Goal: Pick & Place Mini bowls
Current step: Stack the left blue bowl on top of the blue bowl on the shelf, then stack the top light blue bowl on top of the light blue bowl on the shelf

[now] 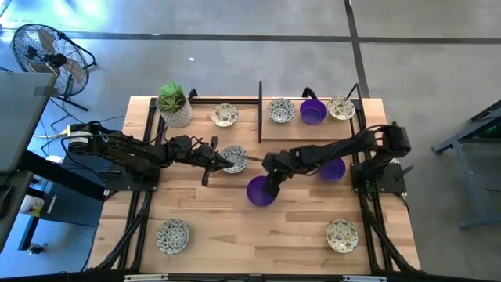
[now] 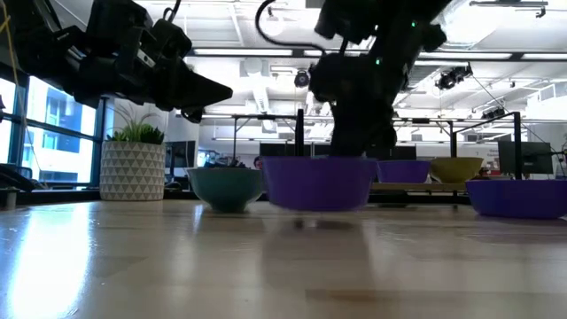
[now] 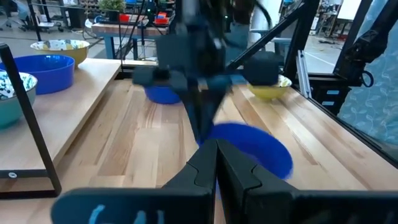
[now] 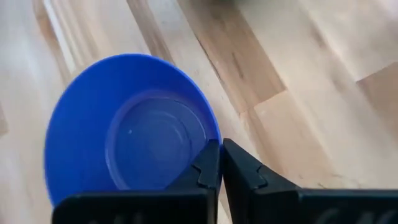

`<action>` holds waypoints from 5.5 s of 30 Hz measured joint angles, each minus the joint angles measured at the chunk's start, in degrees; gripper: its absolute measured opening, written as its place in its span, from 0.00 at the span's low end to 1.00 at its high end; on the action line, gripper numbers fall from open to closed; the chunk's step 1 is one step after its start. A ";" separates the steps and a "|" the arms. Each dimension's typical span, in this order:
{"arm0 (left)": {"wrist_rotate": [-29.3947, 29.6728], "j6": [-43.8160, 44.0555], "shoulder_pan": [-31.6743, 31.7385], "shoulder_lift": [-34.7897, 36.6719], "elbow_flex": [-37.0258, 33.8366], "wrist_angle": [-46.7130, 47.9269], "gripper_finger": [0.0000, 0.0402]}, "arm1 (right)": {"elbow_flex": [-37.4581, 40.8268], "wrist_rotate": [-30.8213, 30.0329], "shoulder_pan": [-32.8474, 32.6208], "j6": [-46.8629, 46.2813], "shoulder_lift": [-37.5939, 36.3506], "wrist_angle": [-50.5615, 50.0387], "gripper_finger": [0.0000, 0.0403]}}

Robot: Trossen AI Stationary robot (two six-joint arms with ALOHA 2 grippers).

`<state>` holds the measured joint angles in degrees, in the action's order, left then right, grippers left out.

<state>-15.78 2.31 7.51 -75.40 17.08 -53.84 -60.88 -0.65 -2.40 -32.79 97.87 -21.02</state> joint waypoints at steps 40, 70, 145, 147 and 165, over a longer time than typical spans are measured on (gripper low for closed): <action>-0.28 1.00 0.00 0.00 0.00 -1.62 0.01 | -19.59 8.37 63.40 65.93 -6.51 -33.57 0.00; -0.29 2.05 0.00 0.00 0.00 -1.18 0.01 | -19.57 7.66 63.63 64.47 -1.32 -32.84 0.08; 7.67 0.54 -0.94 0.00 14.49 40.37 0.03 | 29.43 2.52 28.31 39.44 -51.13 16.79 0.00; 10.97 0.37 -2.37 0.00 17.47 46.40 0.08 | 29.96 1.14 26.86 40.27 -51.11 17.43 0.00; 30.94 -0.55 -11.65 -9.13 23.52 60.83 0.47 | 29.94 -0.22 22.48 41.80 -51.06 18.51 0.00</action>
<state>15.16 1.76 -4.14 -84.53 40.60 6.99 -30.94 -0.87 20.08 9.02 46.81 -2.51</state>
